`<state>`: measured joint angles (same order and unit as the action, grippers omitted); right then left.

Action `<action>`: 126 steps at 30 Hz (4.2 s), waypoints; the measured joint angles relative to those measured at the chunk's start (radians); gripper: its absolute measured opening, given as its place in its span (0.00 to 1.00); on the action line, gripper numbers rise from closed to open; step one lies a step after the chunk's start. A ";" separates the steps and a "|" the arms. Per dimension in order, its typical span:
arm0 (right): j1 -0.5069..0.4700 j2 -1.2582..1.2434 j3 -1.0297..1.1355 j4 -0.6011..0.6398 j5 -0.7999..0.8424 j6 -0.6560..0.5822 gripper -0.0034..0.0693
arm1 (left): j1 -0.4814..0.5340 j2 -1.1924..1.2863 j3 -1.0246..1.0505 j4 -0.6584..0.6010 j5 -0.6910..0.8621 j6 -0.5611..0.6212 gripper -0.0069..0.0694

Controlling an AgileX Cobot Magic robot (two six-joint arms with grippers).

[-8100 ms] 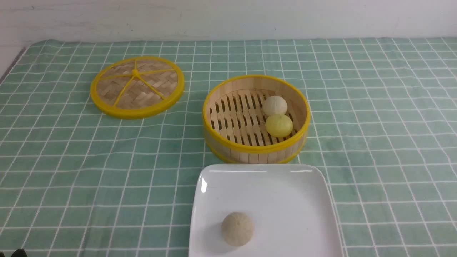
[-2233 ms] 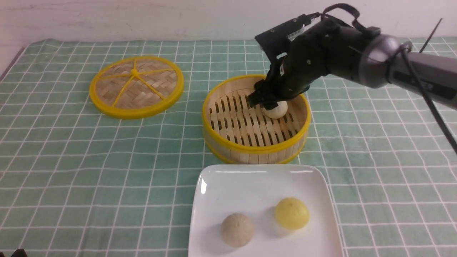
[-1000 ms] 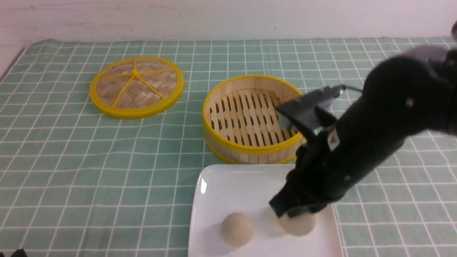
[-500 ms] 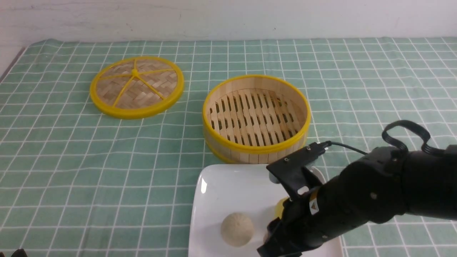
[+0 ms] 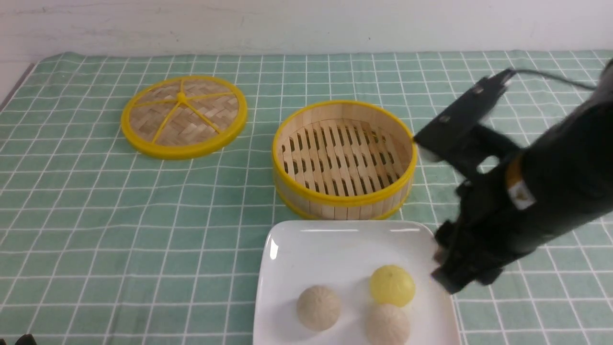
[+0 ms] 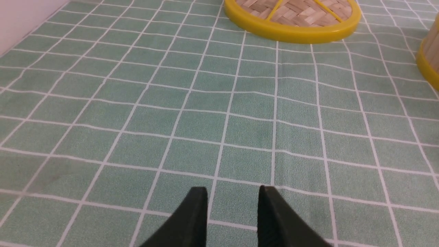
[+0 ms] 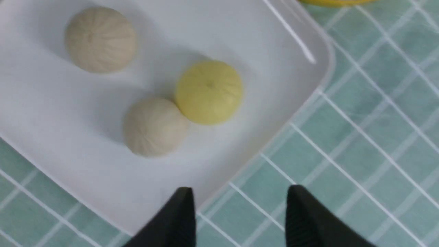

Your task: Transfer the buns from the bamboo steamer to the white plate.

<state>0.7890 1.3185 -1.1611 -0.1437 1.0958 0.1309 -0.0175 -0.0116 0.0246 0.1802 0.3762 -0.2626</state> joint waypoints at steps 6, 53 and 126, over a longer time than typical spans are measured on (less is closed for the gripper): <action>0.000 -0.252 0.020 -0.051 0.132 0.025 0.04 | 0.000 0.000 0.000 0.000 0.000 0.000 0.41; -0.141 -0.833 0.743 0.104 -0.676 0.004 0.05 | 0.000 0.000 0.000 0.000 0.000 0.000 0.41; -0.764 -1.328 1.172 0.105 -0.699 0.003 0.18 | 0.000 0.000 0.000 0.000 0.001 0.000 0.41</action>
<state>0.0247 -0.0095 0.0109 -0.0384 0.3965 0.1343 -0.0175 -0.0116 0.0246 0.1802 0.3774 -0.2626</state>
